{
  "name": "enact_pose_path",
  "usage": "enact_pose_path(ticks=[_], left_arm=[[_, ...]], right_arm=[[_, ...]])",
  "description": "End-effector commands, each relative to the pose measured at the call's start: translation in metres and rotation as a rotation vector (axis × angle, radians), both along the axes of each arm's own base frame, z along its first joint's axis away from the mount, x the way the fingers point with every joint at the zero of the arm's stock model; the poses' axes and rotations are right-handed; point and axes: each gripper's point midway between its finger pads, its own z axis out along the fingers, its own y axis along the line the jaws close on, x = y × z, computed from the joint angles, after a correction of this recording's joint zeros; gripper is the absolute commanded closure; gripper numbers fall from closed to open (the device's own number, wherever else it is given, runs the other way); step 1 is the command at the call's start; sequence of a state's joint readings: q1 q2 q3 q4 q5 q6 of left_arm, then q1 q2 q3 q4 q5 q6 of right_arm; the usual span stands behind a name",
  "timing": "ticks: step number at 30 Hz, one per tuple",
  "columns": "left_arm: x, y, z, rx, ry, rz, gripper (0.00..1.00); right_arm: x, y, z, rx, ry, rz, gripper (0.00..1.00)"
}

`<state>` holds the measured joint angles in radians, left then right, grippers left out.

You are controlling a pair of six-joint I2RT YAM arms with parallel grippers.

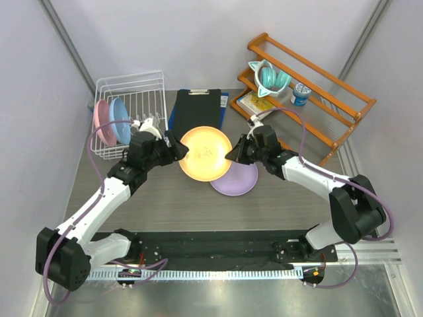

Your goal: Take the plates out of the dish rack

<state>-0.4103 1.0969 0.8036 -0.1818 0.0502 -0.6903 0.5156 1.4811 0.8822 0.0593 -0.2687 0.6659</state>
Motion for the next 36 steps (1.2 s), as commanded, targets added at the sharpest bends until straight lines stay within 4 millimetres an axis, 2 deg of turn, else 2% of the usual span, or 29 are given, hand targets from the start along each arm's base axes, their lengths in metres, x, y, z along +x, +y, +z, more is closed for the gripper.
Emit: enact_pose_path(ticks=[1,4,8,10,14,20,24,27,28,30,31,33,34,36], left_arm=[[0.008,0.02,0.02,0.06,-0.089,0.089,0.18],[0.007,0.041,0.019,0.155,-0.095,0.152,0.14],[0.005,0.08,0.03,0.267,-0.142,0.303,0.12],[0.003,0.089,0.034,0.296,-0.161,0.33,0.12],[-0.003,0.112,0.051,0.325,-0.222,0.433,0.11],[-0.005,0.144,0.065,0.393,-0.273,0.592,0.02],[0.002,0.158,0.069,0.478,-0.268,0.665,0.01],[0.01,0.165,0.066,0.544,-0.246,0.707,0.0],[0.014,0.165,0.064,0.561,-0.238,0.709,0.0],[0.021,0.171,0.063,0.569,-0.23,0.731,0.01],[0.024,0.173,0.063,0.565,-0.227,0.734,0.01],[0.032,0.182,0.057,0.565,-0.199,0.745,0.01],[0.036,0.193,0.057,0.565,-0.187,0.774,0.0],[0.046,0.2,0.051,0.564,-0.17,0.773,0.0]], right_arm=[[-0.001,-0.043,0.013,-0.114,-0.05,-0.146,0.99],[-0.008,-0.073,0.0,-0.171,-0.012,-0.202,0.99],[-0.02,-0.097,-0.016,-0.211,0.041,-0.241,0.99],[-0.026,-0.106,-0.025,-0.237,0.079,-0.248,0.99],[-0.034,-0.113,-0.041,-0.27,0.131,-0.235,0.99],[-0.036,-0.111,-0.054,-0.282,0.165,-0.22,0.98],[-0.032,-0.107,-0.061,-0.284,0.18,-0.201,0.86],[-0.029,-0.103,-0.066,-0.289,0.189,-0.177,0.72],[-0.026,-0.103,-0.066,-0.29,0.186,-0.174,0.63],[-0.025,-0.101,-0.064,-0.292,0.171,-0.153,0.52],[-0.024,-0.102,-0.061,-0.294,0.158,-0.153,0.4],[-0.023,-0.107,-0.057,-0.315,0.137,-0.164,0.37],[-0.022,-0.11,-0.053,-0.324,0.121,-0.176,0.35],[-0.023,-0.124,-0.04,-0.365,0.085,-0.224,0.34]])
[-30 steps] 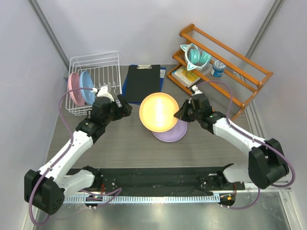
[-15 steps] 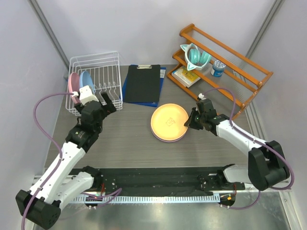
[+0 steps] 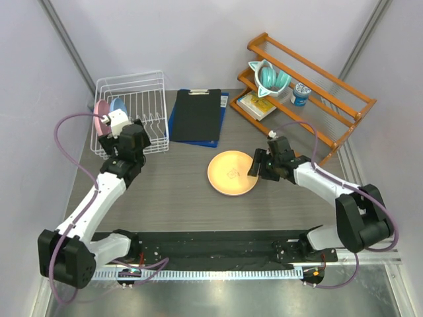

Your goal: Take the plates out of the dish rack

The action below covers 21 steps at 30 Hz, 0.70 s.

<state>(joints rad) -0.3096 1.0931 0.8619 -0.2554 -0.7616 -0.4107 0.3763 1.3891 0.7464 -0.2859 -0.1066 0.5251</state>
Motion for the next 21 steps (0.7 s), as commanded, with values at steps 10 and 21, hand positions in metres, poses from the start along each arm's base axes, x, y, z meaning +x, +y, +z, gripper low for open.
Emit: enact_pose_path(ticks=[10,21], left_arm=[[0.076,0.071,0.018,0.052,-0.019,0.16,0.01],[0.126,0.08,-0.017,0.094,0.054,0.197,0.3]], right_arm=[[0.023,-0.037,0.086,-0.109,-0.299,-0.096,0.21],[0.039,-0.033,0.057,-0.151,-0.23,-0.075,0.23]])
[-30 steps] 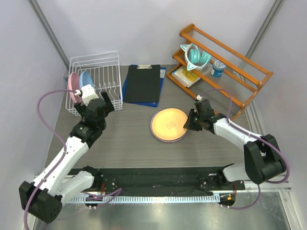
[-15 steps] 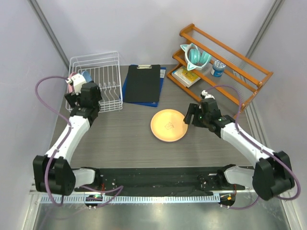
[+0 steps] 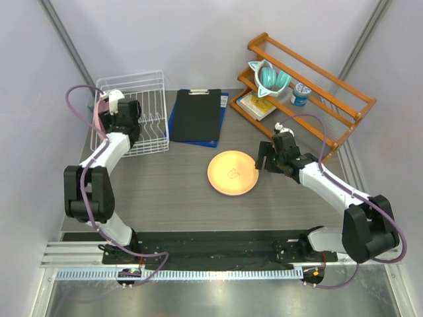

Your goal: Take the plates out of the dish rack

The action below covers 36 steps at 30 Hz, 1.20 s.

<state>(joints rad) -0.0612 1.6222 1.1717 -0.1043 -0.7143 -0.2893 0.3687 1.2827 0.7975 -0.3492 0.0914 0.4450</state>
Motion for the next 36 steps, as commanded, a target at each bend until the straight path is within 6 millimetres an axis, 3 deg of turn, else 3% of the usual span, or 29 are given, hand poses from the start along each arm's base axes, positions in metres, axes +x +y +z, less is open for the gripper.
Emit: enact_pose_path(ticks=[1,7,8,15,25,30,36], left_arm=[[0.019,0.008,0.024,0.023,-0.087,0.033,0.32],[0.018,0.013,0.019,0.045,-0.055,0.062,0.59],[0.018,0.013,0.021,0.046,-0.054,0.061,0.69],[0.006,0.018,0.041,0.079,-0.068,0.068,1.0],[-0.017,0.002,0.108,0.191,-0.135,0.058,1.0],[-0.041,-0.008,0.141,0.198,-0.181,0.044,1.0],[-0.071,-0.023,0.145,0.146,-0.198,-0.004,1.0]], right_arm=[[0.018,0.001,0.017,0.003,-0.066,0.002,0.23],[0.02,0.001,0.01,0.003,-0.052,0.004,0.24],[0.021,0.002,0.01,0.005,-0.053,0.005,0.24],[0.017,0.005,0.001,0.021,-0.03,0.017,0.24],[0.012,0.004,0.008,0.03,-0.046,0.016,0.24],[0.009,0.004,0.022,0.044,-0.077,0.027,0.23],[0.004,0.01,0.036,0.083,-0.089,0.047,0.23]])
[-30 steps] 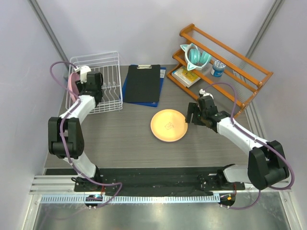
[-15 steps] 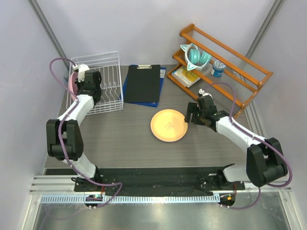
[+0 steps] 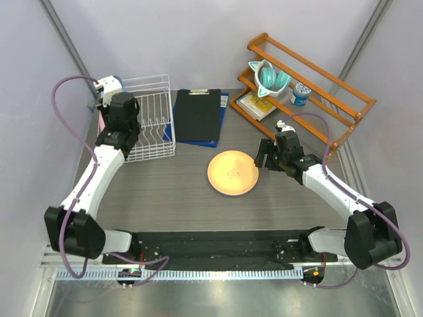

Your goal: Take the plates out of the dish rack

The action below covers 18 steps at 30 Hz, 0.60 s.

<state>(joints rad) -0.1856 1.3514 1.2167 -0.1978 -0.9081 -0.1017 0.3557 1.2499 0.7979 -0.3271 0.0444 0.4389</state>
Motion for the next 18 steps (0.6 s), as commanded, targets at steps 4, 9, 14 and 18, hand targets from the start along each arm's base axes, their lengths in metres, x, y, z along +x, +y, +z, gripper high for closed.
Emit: enact_pose_path(ticks=[4,9,14,18], left_arm=[[-0.034,-0.045,0.01,-0.23,-0.084,-0.178,1.0],[-0.038,-0.141,-0.02,-0.621,-0.085,-0.595,1.0],[-0.059,-0.204,-0.046,-0.826,0.0,-0.813,1.0],[-0.07,-0.232,-0.059,-0.898,0.042,-0.894,1.0]], right_arm=[[-0.004,0.026,0.046,0.132,-0.086,0.095,0.23],[-0.009,0.064,0.078,0.285,-0.147,0.22,0.22],[-0.009,0.101,0.096,0.405,-0.189,0.299,0.21],[-0.009,0.121,0.097,0.445,-0.185,0.336,0.21]])
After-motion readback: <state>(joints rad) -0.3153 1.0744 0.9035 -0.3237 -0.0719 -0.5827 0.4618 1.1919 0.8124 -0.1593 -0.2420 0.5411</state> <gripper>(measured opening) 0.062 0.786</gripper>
